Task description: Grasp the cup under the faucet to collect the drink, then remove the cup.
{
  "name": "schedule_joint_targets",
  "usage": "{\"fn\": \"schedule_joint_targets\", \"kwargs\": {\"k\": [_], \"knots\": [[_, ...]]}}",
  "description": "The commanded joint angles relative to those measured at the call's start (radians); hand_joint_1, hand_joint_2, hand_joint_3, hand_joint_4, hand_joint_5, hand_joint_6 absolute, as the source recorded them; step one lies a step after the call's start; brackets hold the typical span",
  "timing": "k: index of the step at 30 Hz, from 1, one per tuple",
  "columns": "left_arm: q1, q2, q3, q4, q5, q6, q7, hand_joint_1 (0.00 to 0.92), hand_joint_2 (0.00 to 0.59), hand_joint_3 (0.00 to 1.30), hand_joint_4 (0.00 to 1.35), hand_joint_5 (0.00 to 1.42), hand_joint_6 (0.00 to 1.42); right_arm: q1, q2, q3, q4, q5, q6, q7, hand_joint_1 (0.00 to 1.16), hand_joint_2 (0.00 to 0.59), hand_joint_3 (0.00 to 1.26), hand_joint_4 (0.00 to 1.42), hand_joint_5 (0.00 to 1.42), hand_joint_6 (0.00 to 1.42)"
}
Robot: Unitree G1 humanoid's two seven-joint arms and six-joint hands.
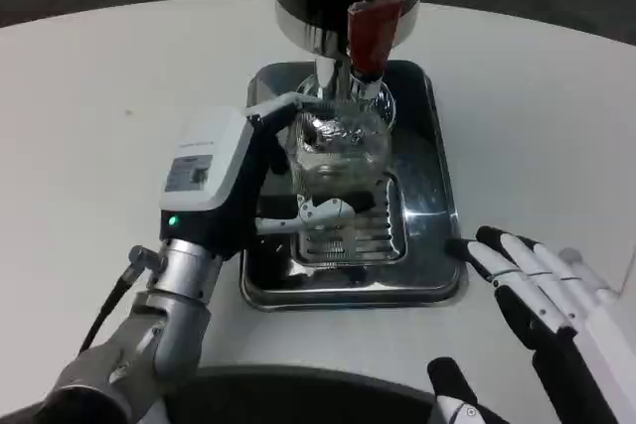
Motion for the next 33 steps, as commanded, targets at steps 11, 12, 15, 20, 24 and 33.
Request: {"fn": "schedule_joint_targets", "kwargs": {"k": [11, 12, 15, 20, 24, 33], "knots": [[0.025, 0.039, 0.005, -0.002, -0.073, -0.038, -0.115, 0.223, 0.063, 0.01, 0.01, 0.32, 0.29, -0.015, 0.015, 0.045, -0.015, -0.020, 0.044, 0.040, 0.38, 0.449, 0.16, 0.08, 0.09, 0.08], [0.025, 0.042, 0.006, -0.002, -0.082, -0.042, -0.134, 0.205, 0.055, 0.00, 0.00, 0.29, 0.26, -0.019, 0.014, 0.051, -0.015, -0.021, 0.050, 0.042, 0.38, 0.449, 0.16, 0.08, 0.09, 0.08], [0.030, 0.051, 0.010, -0.011, -0.099, -0.055, -0.162, 0.166, 0.042, 0.00, 0.00, 0.22, 0.18, -0.025, 0.010, 0.065, -0.014, -0.025, 0.063, 0.043, 0.38, 0.449, 0.16, 0.08, 0.09, 0.08], [0.051, 0.059, 0.025, -0.039, -0.132, -0.076, -0.185, 0.094, 0.008, 0.00, 0.00, 0.15, 0.10, -0.022, 0.003, 0.086, -0.015, -0.031, 0.075, 0.037, 0.38, 0.449, 0.16, 0.09, 0.09, 0.09], [0.119, 0.069, 0.069, -0.125, -0.184, -0.117, -0.196, 0.003, 0.000, 0.00, 0.00, 0.14, 0.07, -0.010, 0.000, 0.094, -0.015, -0.031, 0.073, 0.025, 0.38, 0.449, 0.16, 0.09, 0.10, 0.09], [0.286, 0.109, 0.232, -0.450, -0.495, -0.179, -0.458, 0.000, 0.121, 0.00, 0.00, 0.00, 0.00, -0.012, -0.012, 0.096, -0.011, -0.023, 0.079, 0.020, 0.38, 0.449, 0.17, 0.09, 0.11, 0.10]]}}
